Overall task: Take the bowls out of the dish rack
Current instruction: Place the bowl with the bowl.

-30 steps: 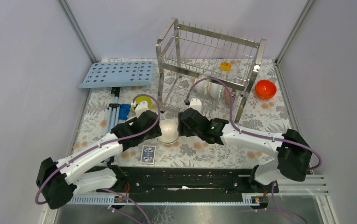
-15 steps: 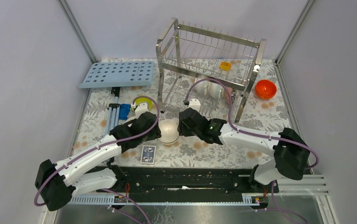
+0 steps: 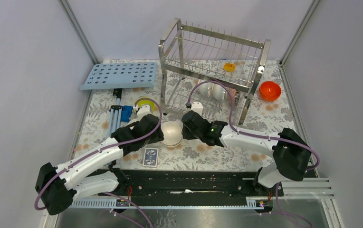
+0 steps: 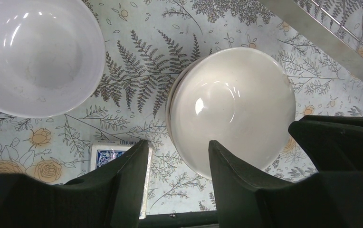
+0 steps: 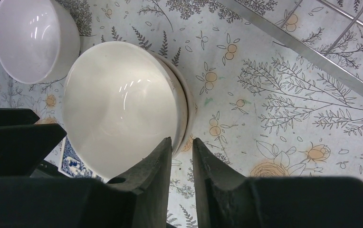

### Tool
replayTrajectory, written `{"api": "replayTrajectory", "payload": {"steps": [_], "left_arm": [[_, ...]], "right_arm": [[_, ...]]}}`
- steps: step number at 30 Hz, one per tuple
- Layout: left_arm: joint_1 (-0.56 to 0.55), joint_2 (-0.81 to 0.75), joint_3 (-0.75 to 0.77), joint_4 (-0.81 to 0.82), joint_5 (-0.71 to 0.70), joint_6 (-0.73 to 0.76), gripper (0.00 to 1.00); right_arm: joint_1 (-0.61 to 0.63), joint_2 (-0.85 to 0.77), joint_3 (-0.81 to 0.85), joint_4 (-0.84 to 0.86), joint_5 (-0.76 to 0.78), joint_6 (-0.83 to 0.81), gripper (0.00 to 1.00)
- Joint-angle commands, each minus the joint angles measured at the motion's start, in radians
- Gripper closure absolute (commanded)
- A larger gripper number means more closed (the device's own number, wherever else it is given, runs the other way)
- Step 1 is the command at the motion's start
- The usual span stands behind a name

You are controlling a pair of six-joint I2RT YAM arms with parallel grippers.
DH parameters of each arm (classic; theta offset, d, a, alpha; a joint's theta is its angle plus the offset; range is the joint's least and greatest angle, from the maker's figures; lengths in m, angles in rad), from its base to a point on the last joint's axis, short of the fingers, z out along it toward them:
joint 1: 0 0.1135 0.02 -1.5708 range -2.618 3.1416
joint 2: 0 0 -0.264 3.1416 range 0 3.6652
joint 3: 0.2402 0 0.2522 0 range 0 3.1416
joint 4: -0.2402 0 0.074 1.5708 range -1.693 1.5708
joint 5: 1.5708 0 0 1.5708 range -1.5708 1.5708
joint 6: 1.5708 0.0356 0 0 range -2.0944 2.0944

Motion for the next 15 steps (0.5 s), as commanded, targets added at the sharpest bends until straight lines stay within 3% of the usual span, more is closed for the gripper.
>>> {"api": "replayTrajectory", "payload": {"steps": [1,15], "left_arm": [[0.004,-0.020,-0.011,0.031,0.003,0.005,0.46],[0.004,-0.027,-0.014,0.037,0.003,0.006,0.47]], "right_arm": [[-0.022,0.010,-0.007,0.018,-0.002,0.024,0.71],[-0.024,0.011,-0.003,0.011,-0.022,0.020,0.72]]}}
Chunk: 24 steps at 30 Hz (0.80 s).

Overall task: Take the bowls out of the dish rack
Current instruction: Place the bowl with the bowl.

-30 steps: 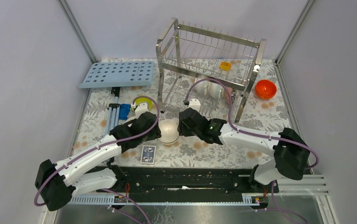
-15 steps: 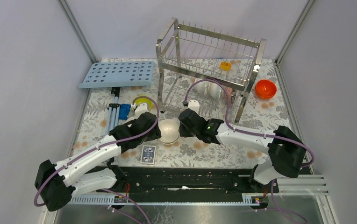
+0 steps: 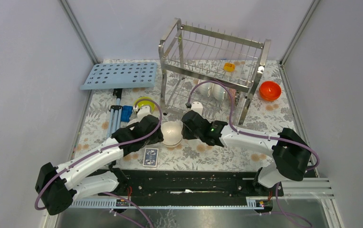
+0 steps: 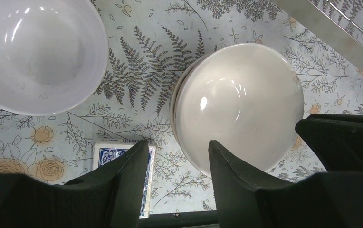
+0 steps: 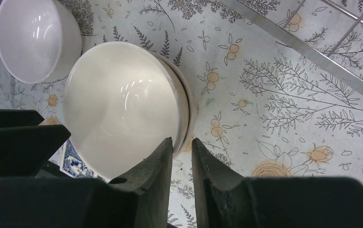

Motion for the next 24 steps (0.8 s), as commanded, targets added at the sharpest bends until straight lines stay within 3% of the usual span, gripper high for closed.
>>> {"api": "replayTrajectory", "payload": {"steps": [1,6,11,20,24], "left_arm": [[0.004,-0.025,0.002,0.036,0.003,0.005,0.47],[0.004,-0.038,0.024,0.012,-0.003,0.005,0.46],[0.004,-0.070,0.038,-0.006,-0.035,0.016,0.44],[0.004,-0.179,0.013,0.059,-0.007,0.063,0.40],[0.004,-0.251,-0.013,0.100,-0.017,0.083,0.39]], "right_arm": [[-0.020,0.010,0.003,-0.002,-0.014,0.016,0.72],[-0.020,-0.082,-0.006,0.000,0.012,0.011,0.56],[-0.020,-0.245,-0.100,-0.018,0.085,-0.029,0.52],[-0.020,-0.565,-0.500,0.269,0.025,0.033,0.35],[-0.020,-0.606,-0.599,0.393,0.021,0.085,0.33]]}}
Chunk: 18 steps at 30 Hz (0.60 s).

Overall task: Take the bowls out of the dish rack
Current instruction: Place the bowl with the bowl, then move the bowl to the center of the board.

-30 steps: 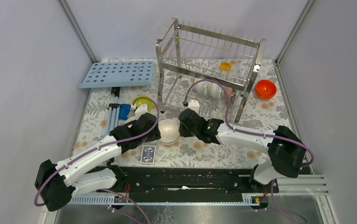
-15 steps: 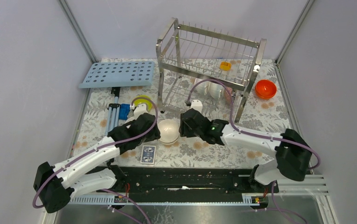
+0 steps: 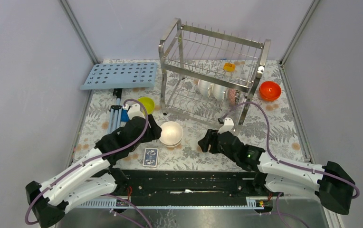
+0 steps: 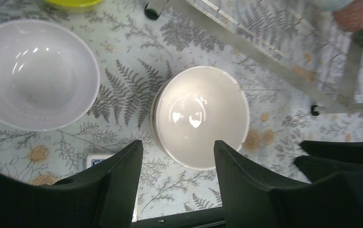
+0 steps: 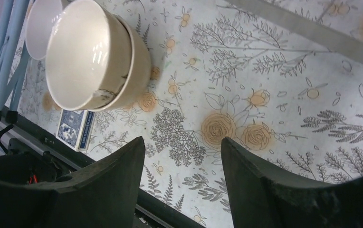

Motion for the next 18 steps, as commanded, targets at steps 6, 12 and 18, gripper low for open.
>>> {"api": "replayTrajectory", "payload": {"steps": [6,12,18], "left_arm": [[0.004,-0.108,-0.021,0.090,-0.019,0.043,0.38],[0.004,-0.131,-0.047,0.072,-0.030,0.039,0.37],[0.004,-0.174,-0.066,0.050,-0.054,0.041,0.37]], "right_arm": [[-0.006,0.166,-0.012,0.195,0.008,0.148,0.40],[-0.006,0.365,0.026,0.354,0.014,0.252,0.43],[-0.007,0.519,0.150,0.300,0.035,0.293,0.49]]}}
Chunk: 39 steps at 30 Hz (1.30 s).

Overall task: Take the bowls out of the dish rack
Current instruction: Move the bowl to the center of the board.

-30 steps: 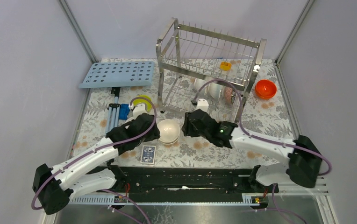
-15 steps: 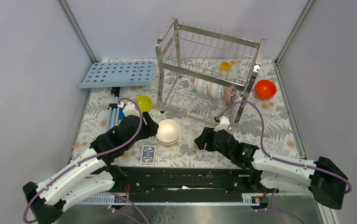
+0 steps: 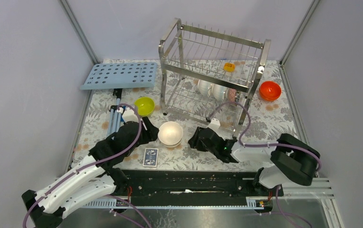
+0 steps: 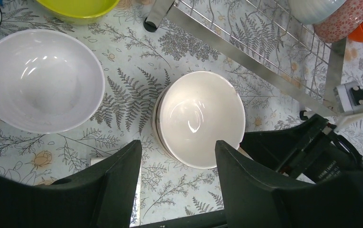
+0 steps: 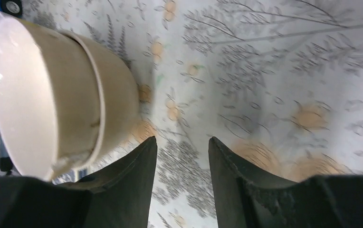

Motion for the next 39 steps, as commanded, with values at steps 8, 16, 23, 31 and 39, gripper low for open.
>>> {"api": "replayTrajectory", "payload": {"steps": [8,16,23,31,39], "left_arm": [[0.004,-0.044,-0.001,0.000,-0.051,0.011,0.37],[0.005,-0.046,0.001,-0.003,-0.055,0.011,0.37],[0.004,-0.047,0.005,-0.009,-0.053,0.011,0.37],[0.004,-0.048,0.008,-0.013,-0.057,0.011,0.37],[0.004,-0.053,0.044,-0.028,-0.071,0.026,0.29]], "right_arm": [[-0.006,0.201,0.209,0.030,-0.034,0.076,0.51],[-0.006,0.253,0.214,0.082,-0.084,0.080,0.51],[-0.006,0.309,0.265,0.092,-0.119,0.059,0.51],[-0.006,0.334,0.287,0.091,-0.151,0.041,0.50],[0.014,-0.016,0.160,-0.125,-0.023,-0.127,0.41]]}}
